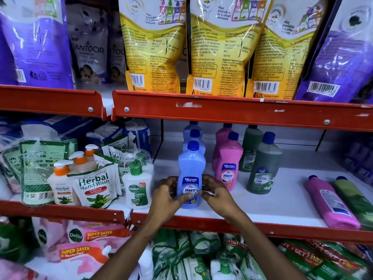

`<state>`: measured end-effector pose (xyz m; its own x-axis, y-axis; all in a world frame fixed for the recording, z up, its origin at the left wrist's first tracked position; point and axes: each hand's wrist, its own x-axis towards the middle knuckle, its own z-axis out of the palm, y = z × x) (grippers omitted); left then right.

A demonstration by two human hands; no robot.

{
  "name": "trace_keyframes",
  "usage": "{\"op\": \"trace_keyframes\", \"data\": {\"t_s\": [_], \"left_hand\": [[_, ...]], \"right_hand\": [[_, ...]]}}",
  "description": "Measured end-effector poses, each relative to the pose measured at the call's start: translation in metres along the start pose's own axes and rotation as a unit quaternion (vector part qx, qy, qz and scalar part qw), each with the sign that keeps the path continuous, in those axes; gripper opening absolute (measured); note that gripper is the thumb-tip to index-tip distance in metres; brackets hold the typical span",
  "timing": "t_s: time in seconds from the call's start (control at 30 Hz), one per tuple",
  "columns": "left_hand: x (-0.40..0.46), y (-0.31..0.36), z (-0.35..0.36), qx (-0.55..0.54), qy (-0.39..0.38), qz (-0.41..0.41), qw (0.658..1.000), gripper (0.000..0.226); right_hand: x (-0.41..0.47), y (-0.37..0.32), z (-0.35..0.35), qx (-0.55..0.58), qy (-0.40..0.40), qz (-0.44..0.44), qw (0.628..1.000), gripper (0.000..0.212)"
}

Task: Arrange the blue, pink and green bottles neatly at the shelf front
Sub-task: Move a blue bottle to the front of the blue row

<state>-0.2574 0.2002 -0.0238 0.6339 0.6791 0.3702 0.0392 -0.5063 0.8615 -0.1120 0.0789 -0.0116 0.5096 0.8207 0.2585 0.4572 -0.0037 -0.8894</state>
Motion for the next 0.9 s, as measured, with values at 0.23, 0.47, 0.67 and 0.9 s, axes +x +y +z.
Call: {"op": "trace_keyframes", "data": {"t_s": [0.23, 0.47, 0.67, 0.9], "left_hand": [[0.0, 0.003, -0.005, -0.01, -0.049, -0.008, 0.999, 0.053], [-0.007, 0.005, -0.004, -0.014, -0.071, -0.006, 0.997, 0.043], [-0.012, 0.006, -0.002, -0.007, -0.078, -0.005, 0.997, 0.04], [-0.017, 0.007, -0.003, -0.017, -0.069, -0.002, 0.997, 0.043]], "right_hand": [[-0.011, 0.008, 0.006, -0.011, 0.02, 0.014, 1.0, 0.036], [-0.022, 0.006, 0.002, -0.024, 0.021, 0.017, 0.999, 0.033], [-0.031, 0.007, 0.0, -0.029, 0.03, 0.015, 0.999, 0.031], [-0.035, 0.004, 0.0, -0.025, 0.033, 0.018, 0.999, 0.031]]}}
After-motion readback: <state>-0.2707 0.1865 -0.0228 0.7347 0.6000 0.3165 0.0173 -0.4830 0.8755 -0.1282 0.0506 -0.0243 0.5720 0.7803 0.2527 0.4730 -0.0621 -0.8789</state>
